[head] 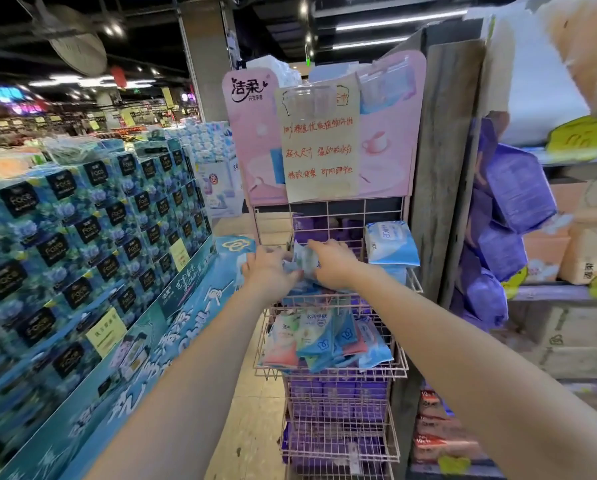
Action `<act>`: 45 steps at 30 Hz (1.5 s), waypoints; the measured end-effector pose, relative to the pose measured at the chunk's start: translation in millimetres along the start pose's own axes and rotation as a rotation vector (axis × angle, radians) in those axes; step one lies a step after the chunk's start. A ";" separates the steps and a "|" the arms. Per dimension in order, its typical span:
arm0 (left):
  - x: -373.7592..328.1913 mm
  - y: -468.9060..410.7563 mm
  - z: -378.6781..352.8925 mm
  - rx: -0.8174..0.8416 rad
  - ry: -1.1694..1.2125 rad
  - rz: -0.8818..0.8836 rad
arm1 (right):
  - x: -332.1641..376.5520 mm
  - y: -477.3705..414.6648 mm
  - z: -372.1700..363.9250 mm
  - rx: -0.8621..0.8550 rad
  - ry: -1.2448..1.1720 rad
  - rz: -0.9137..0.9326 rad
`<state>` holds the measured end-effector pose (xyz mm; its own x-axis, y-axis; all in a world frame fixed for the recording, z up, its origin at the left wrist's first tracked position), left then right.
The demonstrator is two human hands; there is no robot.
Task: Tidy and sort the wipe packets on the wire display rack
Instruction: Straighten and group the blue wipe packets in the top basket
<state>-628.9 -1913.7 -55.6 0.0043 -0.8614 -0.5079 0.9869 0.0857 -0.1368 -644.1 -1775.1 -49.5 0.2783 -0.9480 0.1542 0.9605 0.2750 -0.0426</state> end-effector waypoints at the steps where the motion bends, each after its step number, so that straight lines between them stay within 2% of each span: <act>1: 0.8 -1.9 1.0 -0.024 0.072 -0.009 | -2.2 0.2 3.4 -0.045 0.020 -0.019; 5: -5.4 -5.3 20.0 -0.125 0.579 -0.079 | -6.9 0.9 26.1 -0.201 -0.036 -0.060; 9: -16.3 -10.9 44.3 -0.129 0.851 -0.123 | -11.3 3.2 50.9 -0.320 -0.257 -0.094; 11: -8.8 -14.0 51.3 -0.135 0.948 -0.078 | -17.5 5.6 58.5 -0.362 -0.330 -0.116; 13: 14.1 -18.8 51.1 -0.169 0.890 -0.010 | -20.0 7.7 60.0 -0.364 -0.335 -0.140; 15: 34.7 -21.6 27.3 -0.050 0.548 0.090 | -21.1 6.0 54.2 -0.343 -0.340 -0.150; 17: 58.2 -20.4 -4.7 0.095 0.355 0.201 | -21.1 4.5 49.4 -0.342 -0.360 -0.163; 20: 81.9 -19.5 -10.6 0.068 0.311 0.388 | -22.1 4.1 56.2 -0.391 -0.400 -0.169; 22: 86.9 -21.2 -5.3 0.099 0.269 0.427 | -19.6 3.2 65.6 -0.417 -0.462 -0.155; 25: 86.2 -24.8 -0.2 0.142 0.421 0.405 | -11.6 -2.6 72.8 -0.424 -0.463 -0.135; 28: 86.3 -30.9 9.4 0.081 0.531 0.370 | -0.1 -6.9 66.7 -0.379 -0.482 -0.087; 32: 79.1 -34.4 35.4 -0.042 0.564 0.284 | 7.5 -9.5 57.5 -0.339 -0.564 -0.036; 34: 69.2 -39.7 45.8 -0.090 0.757 0.211 | 5.1 -12.4 54.3 -0.346 -0.637 -0.046; 36: 52.7 -44.6 50.8 -0.065 0.990 0.131 | 1.4 -15.9 53.3 -0.361 -0.725 -0.054; 39: 35.8 -53.5 55.1 -0.029 1.169 0.087 | -8.0 -21.0 51.2 -0.393 -0.877 -0.078; 42: 23.6 -52.2 43.9 0.071 1.257 0.065 | -12.6 -26.3 43.1 -0.371 -0.979 -0.096; 45: 21.6 -48.0 18.7 0.212 1.289 0.108 | -8.8 -31.9 34.7 -0.351 -0.945 -0.101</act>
<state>-673.2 -1945.8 -44.1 0.0443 0.2500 -0.9672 0.9979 -0.0577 0.0308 -677.3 -1770.0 -15.2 0.2262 -0.4076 0.8847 0.9681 -0.0068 -0.2506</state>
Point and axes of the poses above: each hand's wrist, its own y-axis away from the middle knuckle, its own z-axis out of the back of the hand, x = y × z, the point moved 10 cm from there along -y, towards the middle knuckle, and after that the axes turned 9 degrees about y, right-handed, at the moved point
